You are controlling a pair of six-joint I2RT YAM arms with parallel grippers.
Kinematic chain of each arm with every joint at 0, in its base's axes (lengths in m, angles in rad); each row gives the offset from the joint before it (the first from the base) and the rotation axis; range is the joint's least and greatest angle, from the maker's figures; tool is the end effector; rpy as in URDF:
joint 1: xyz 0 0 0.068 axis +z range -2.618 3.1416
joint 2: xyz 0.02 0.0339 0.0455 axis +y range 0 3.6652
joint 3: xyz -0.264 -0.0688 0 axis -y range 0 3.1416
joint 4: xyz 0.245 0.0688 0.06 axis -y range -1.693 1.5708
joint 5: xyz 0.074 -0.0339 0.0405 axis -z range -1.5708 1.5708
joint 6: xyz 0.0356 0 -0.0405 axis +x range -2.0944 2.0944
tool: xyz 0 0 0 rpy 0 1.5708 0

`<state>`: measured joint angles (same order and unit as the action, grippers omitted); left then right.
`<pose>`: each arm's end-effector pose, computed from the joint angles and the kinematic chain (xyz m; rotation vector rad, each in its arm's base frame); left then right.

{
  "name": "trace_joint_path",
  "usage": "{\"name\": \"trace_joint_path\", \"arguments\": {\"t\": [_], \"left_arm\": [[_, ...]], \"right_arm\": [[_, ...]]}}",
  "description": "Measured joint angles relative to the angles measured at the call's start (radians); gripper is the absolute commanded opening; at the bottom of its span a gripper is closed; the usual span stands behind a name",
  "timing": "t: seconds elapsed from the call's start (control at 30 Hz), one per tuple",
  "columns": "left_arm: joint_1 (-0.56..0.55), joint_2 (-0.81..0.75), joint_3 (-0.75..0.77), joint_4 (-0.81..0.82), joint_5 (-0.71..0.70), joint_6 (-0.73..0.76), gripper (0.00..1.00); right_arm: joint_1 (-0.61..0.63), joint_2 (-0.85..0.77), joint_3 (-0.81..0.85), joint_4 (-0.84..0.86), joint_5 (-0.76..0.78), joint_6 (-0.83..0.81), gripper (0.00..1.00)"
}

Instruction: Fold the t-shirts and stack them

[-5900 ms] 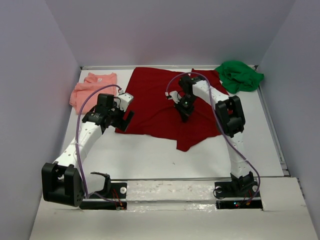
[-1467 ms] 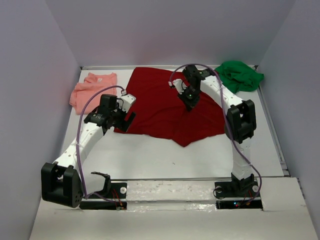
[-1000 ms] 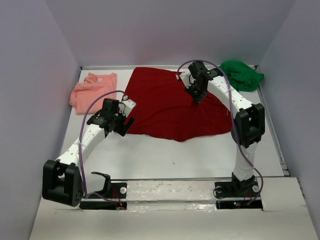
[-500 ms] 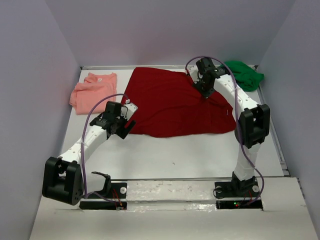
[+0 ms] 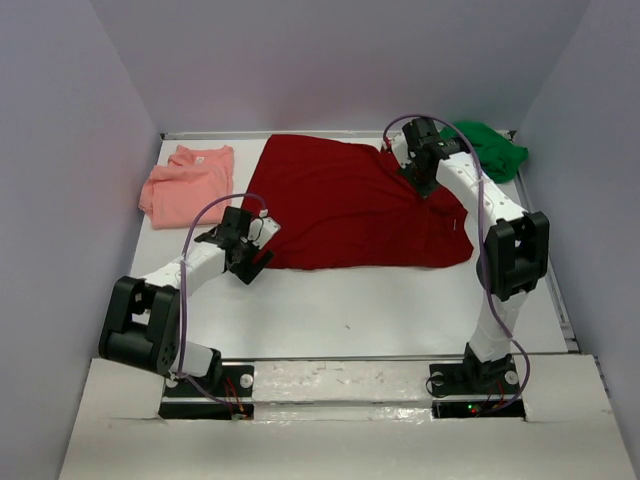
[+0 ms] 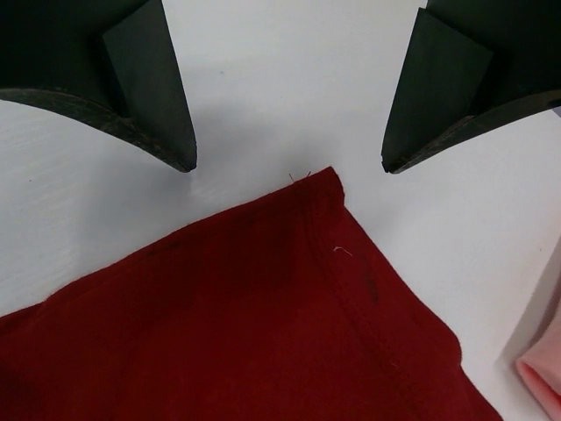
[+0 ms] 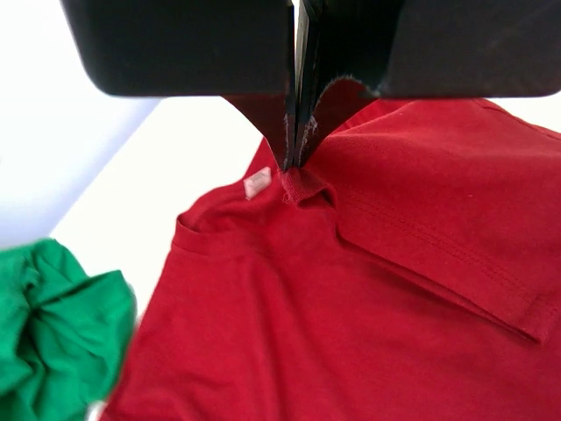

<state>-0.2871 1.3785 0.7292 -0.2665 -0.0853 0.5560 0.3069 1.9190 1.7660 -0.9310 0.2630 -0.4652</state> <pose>0.2576 -0.0729 0.1855 0.9878 2.2913 0.2191 0.3956 0.1157 0.2878 -0.9171 2.4874 -0.4014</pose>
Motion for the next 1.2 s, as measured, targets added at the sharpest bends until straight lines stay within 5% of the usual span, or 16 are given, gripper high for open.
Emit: {"name": "trace_joint_path", "arguments": {"t": [0.6,0.8,1.07,1.2], "left_arm": [[-0.025,0.047,0.064,0.012,-0.014,0.032,0.99],[-0.041,0.048,0.035,0.014,-0.019,0.039,0.76],[-0.041,0.083,0.034,0.016,-0.025,0.050,0.74],[-0.041,0.094,0.034,0.016,-0.024,0.051,0.65]], "right_arm": [[-0.034,-0.026,-0.030,0.024,0.066,0.011,0.00],[-0.034,-0.026,-0.028,0.021,0.066,0.013,0.00],[-0.034,-0.026,-0.014,0.019,0.059,0.017,0.00],[-0.034,-0.026,-0.014,0.018,0.059,0.016,0.00]]}}
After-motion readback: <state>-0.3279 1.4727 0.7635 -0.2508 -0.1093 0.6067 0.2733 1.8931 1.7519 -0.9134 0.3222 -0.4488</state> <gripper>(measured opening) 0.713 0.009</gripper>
